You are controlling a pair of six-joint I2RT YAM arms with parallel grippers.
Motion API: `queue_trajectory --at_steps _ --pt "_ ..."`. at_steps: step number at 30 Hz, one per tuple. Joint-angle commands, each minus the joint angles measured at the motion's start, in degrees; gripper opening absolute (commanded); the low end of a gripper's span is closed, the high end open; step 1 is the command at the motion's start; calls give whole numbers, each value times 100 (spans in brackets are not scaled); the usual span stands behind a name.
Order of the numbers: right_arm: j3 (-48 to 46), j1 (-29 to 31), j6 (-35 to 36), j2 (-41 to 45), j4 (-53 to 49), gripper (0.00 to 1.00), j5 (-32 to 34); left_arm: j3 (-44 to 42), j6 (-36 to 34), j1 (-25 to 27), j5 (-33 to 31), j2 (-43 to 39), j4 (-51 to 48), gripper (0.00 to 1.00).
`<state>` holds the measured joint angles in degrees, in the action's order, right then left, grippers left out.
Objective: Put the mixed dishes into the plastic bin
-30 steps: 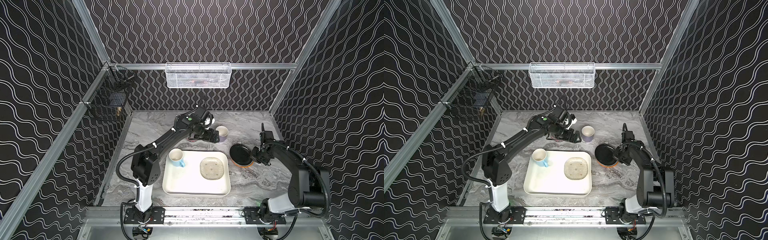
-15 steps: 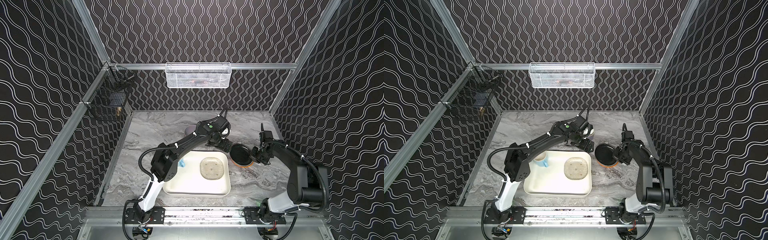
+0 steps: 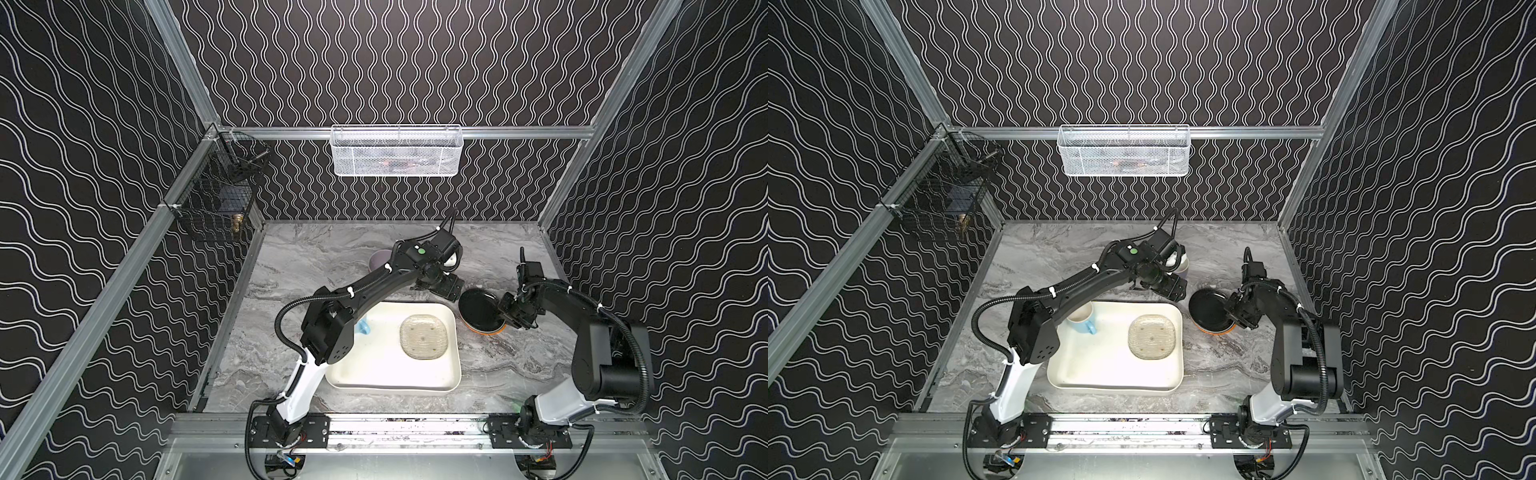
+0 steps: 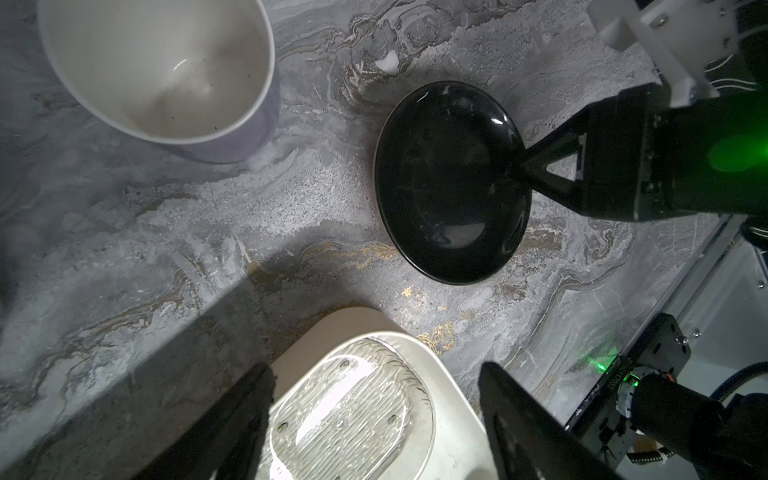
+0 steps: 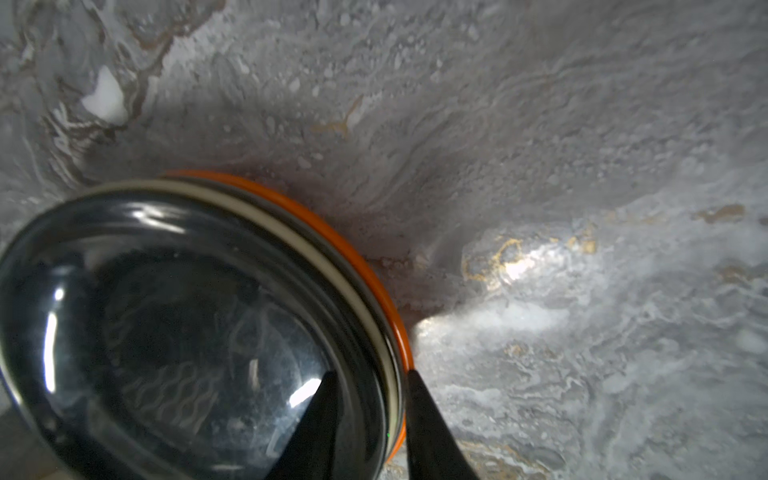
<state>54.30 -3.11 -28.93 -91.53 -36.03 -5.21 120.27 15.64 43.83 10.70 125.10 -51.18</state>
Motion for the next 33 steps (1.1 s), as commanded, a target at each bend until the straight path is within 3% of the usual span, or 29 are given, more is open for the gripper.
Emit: queue_trajectory --at_steps 1,8,19,26,33 --pt "126 -8 -82 -123 61 29 57 58 -166 -28 -61 15 -94 76" --pt "247 -6 -96 -207 -26 18 77 -53 -92 -281 242 110 37 62" --pt "551 3 -17 -331 -202 4 -257 -193 -26 -323 485 322 212 60" --pt "557 4 -35 -274 -238 6 -300 -103 28 -322 648 521 301 57" --pt "503 4 -6 -83 -320 14 -211 170 153 -284 829 860 417 50"
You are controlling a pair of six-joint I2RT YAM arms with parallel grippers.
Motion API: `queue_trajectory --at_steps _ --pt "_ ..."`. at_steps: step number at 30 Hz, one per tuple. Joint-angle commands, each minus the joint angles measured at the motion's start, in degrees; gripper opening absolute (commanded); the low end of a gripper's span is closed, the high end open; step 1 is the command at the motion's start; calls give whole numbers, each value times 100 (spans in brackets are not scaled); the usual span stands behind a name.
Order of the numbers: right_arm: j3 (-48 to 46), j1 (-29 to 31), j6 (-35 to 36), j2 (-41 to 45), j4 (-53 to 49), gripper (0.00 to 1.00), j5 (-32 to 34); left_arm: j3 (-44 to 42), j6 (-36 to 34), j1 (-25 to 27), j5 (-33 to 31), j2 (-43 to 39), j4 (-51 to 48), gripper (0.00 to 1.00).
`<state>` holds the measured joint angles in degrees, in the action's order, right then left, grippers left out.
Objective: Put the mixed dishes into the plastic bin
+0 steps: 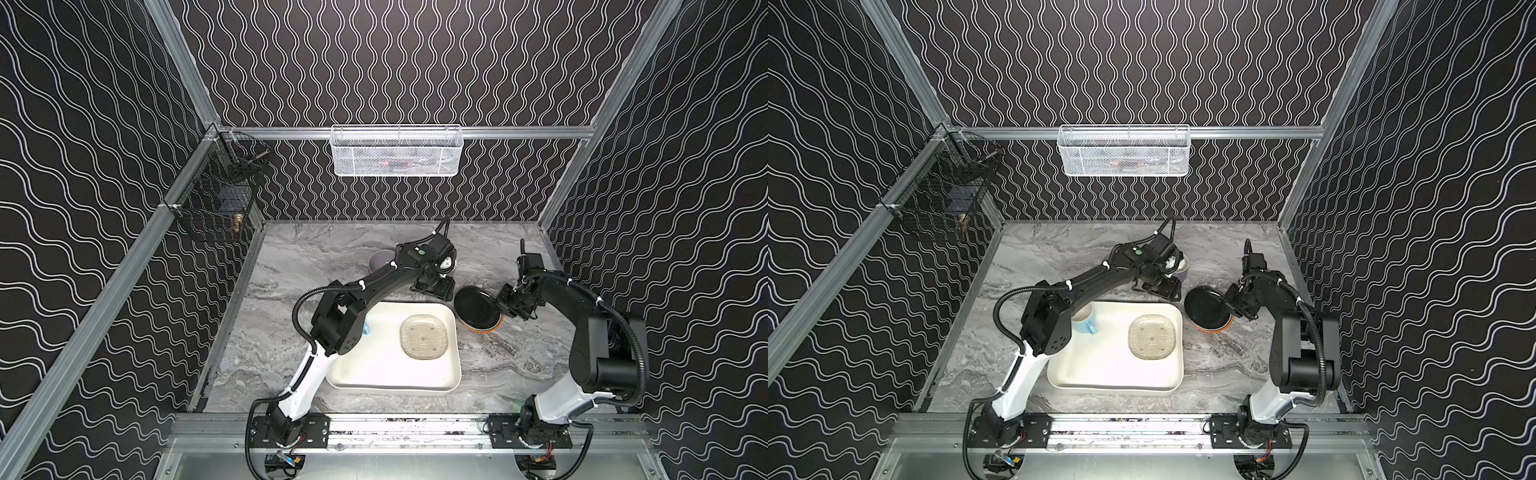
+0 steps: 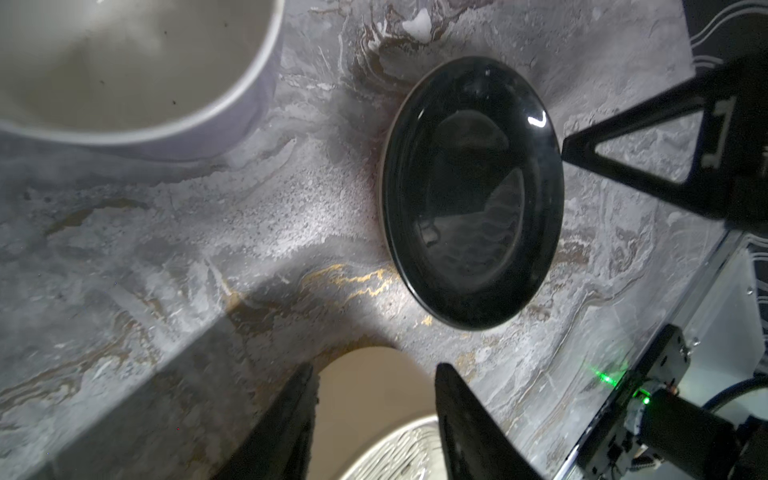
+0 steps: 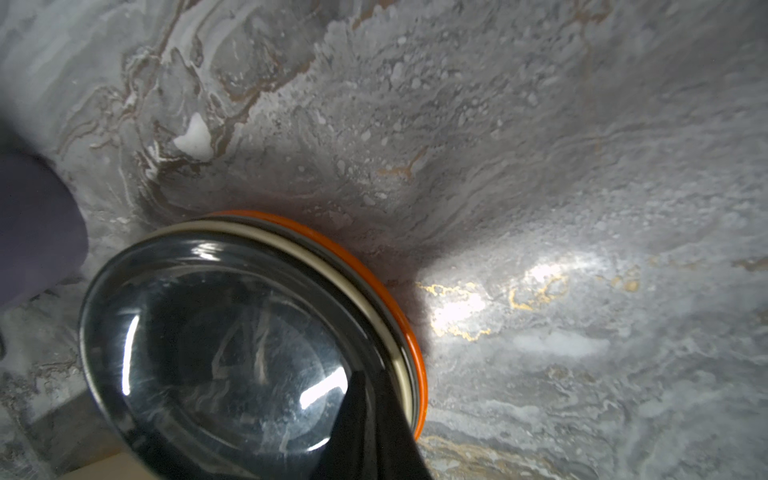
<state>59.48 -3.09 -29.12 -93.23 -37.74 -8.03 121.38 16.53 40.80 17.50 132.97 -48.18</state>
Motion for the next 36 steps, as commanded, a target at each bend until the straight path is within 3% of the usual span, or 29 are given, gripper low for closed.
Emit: queue_trajectory --at_steps 1,10,24,36 --pt "-37 2 21 130 -179 15 119 33 81 33 153 105 161 49" --pt "-198 2 30 444 -164 16 157 0 235 154 120 325 413 38" --pt "-467 1 52 667 -84 20 132 -138 591 222 -137 496 976 43" --pt "-577 -4 103 883 -137 21 218 95 755 348 -332 731 1032 40"
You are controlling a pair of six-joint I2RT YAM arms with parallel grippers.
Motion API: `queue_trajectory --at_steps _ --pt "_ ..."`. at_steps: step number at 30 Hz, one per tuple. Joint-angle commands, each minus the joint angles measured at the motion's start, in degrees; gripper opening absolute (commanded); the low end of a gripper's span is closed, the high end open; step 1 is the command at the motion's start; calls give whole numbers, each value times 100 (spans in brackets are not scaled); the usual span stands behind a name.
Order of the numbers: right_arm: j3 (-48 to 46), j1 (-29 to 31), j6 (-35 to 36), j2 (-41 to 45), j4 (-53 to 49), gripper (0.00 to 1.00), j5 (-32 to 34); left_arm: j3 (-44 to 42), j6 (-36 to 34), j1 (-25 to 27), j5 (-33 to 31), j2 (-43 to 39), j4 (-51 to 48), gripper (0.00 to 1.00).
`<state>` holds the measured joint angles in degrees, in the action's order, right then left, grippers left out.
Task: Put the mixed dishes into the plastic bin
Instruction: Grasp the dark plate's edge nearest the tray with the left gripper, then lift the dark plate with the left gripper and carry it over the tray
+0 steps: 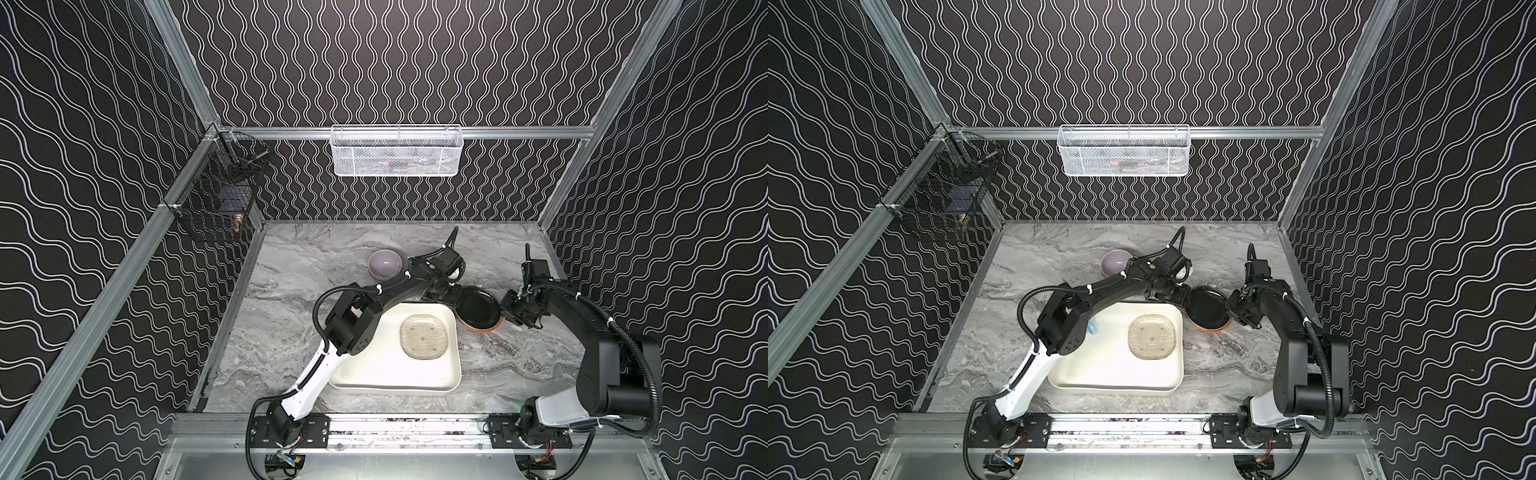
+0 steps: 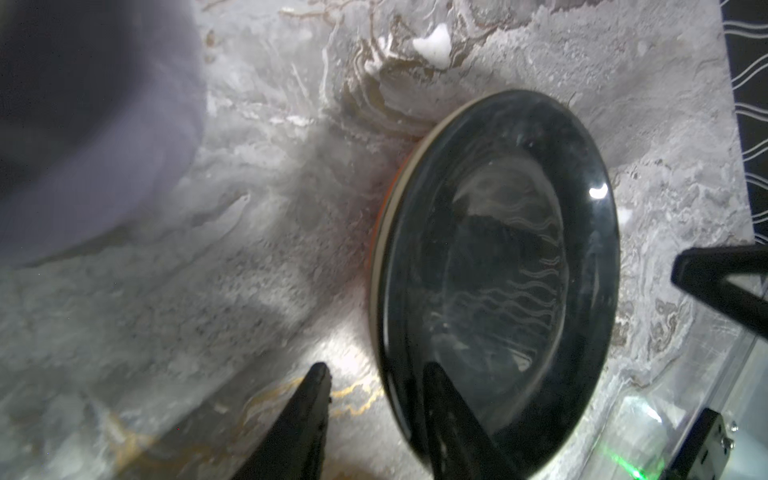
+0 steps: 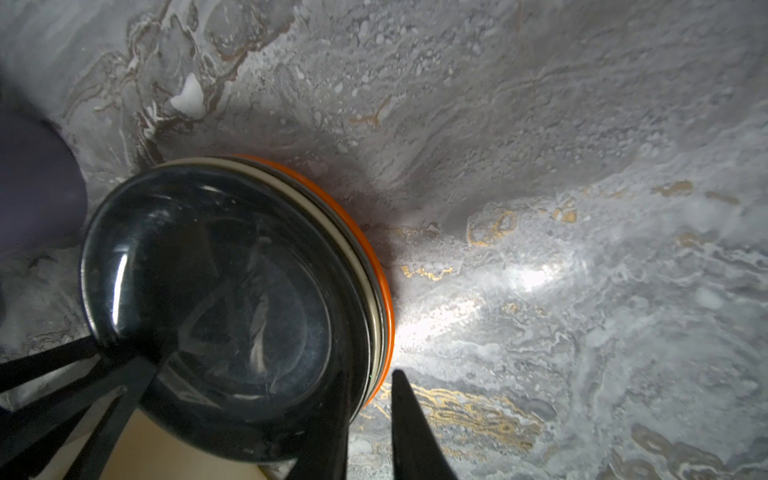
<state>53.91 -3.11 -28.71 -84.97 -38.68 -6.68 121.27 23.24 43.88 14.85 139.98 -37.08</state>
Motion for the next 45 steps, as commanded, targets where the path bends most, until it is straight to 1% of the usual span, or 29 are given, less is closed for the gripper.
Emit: queue_trajectory --at_steps 1,3,10,13,20,26,30,38,45 --pt "-27 -2 66 78 -51 21 105 137 78 46 -85 48 -113 39" --pt "-34 -9 59 111 -49 21 140 181 58 54 -83 82 -134 36" --pt "-48 -5 52 172 -87 21 215 231 -30 51 -243 132 -308 15" --pt "-21 -10 67 164 -105 21 228 221 -81 51 -338 78 -395 10" --pt "2 -18 56 147 -88 21 199 223 -187 51 -457 -50 -514 7" --pt "2 -20 43 215 -92 21 200 343 -155 54 -330 -43 -575 0" --pt "-3 -31 41 266 -122 21 207 462 -136 47 -255 -69 -590 0" --pt "17 -41 35 358 -148 21 183 747 12 -102 102 -106 -562 0" --pt "-3 -67 33 406 -123 21 145 807 100 -197 294 -188 -506 0"
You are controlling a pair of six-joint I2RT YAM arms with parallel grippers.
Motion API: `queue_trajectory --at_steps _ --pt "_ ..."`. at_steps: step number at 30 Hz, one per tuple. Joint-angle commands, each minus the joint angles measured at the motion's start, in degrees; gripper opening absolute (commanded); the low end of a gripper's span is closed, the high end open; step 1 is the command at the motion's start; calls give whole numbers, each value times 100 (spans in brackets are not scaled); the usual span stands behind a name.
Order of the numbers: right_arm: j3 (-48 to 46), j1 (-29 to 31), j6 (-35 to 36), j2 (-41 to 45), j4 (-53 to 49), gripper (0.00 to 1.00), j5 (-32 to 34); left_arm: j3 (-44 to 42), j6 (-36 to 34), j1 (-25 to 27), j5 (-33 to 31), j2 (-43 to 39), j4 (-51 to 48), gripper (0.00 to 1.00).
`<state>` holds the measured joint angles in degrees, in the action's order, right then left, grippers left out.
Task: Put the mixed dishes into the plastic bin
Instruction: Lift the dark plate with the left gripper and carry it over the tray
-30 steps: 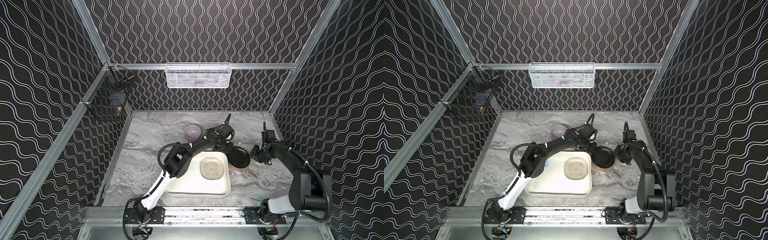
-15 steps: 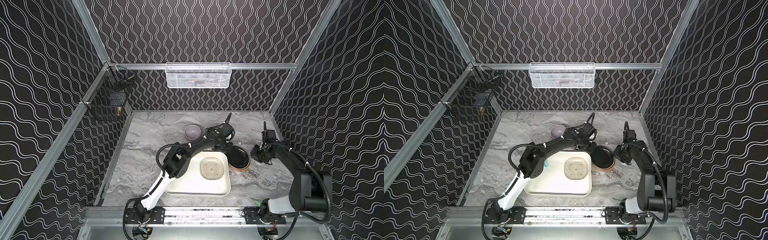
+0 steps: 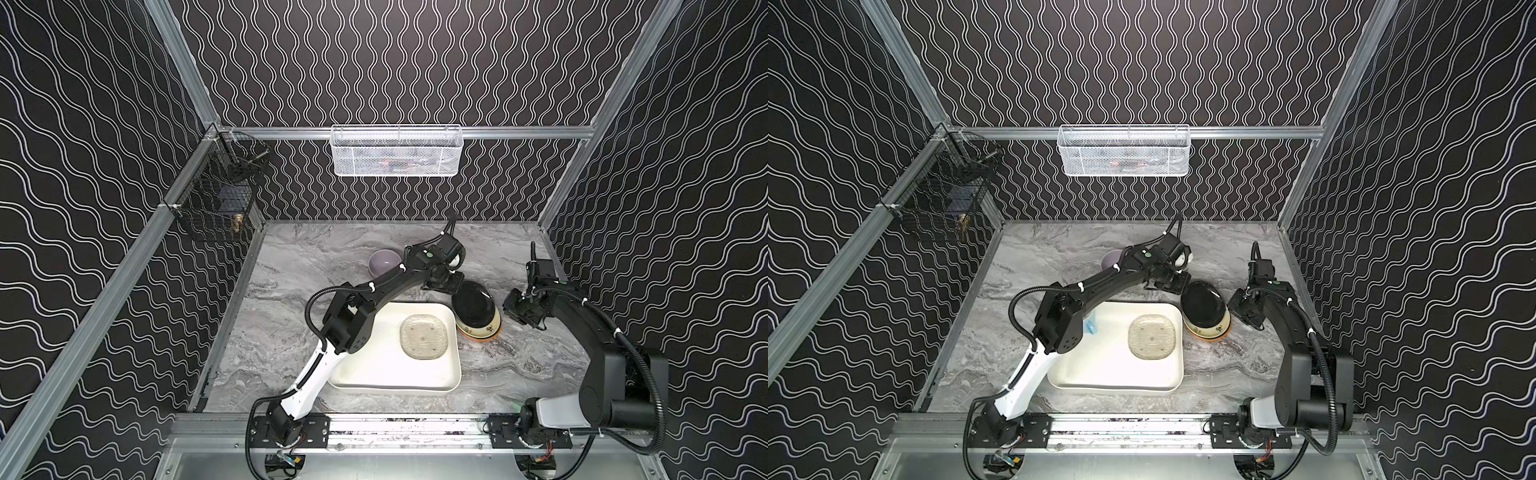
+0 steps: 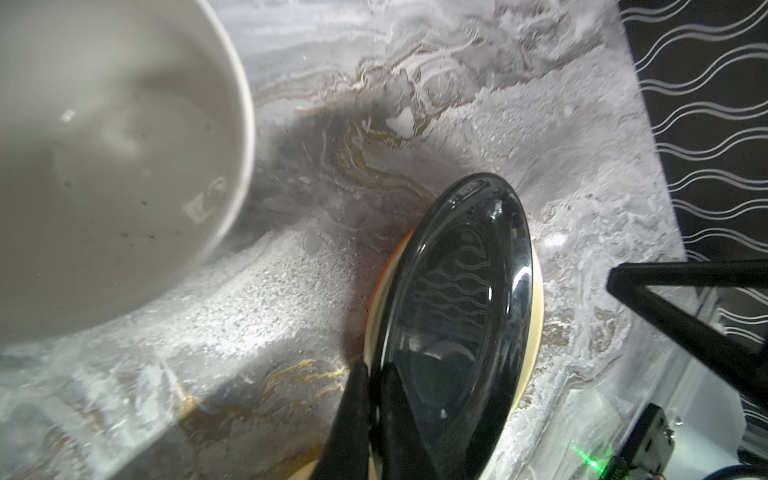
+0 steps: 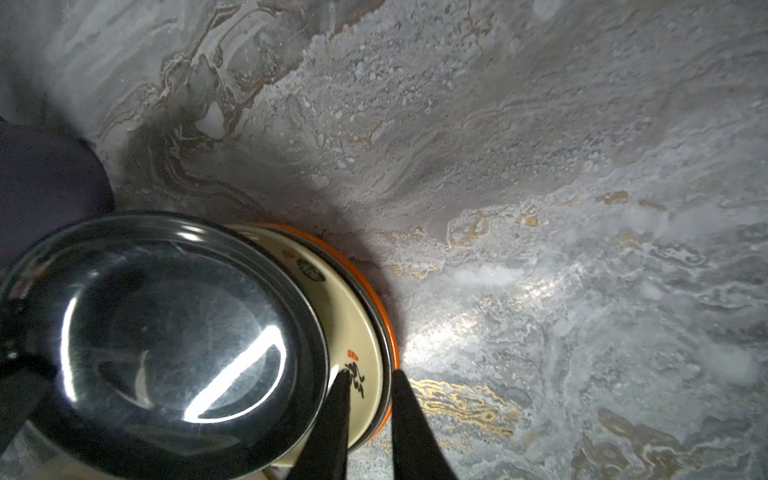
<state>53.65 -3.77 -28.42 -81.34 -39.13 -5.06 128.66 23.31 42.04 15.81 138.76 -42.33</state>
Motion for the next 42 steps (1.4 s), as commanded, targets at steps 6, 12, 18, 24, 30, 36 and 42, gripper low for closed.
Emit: queue_trajectory --at_steps 6,12,18,24,30,36,42 --pt "32 -19 17 88 -94 21 -91 276 199 -45 348 -163 -7 0" --pt "8 -31 53 243 -50 30 -332 139 189 -87 255 -639 -123 0" --pt "66 -26 143 545 -148 52 -513 -999 79 -99 -172 -1743 -216 0" --pt "104 3 259 873 -477 69 -678 -2703 198 -95 -589 -3037 -38 0" --pt "135 195 304 1243 -976 99 -767 -4207 527 -92 -734 -3886 422 0" --pt "588 813 153 1579 -1567 99 -606 -5048 787 -93 -863 -4254 829 0" --pt "969 1599 -89 1764 -1870 99 -609 -5539 828 -98 -1001 -4459 998 0"
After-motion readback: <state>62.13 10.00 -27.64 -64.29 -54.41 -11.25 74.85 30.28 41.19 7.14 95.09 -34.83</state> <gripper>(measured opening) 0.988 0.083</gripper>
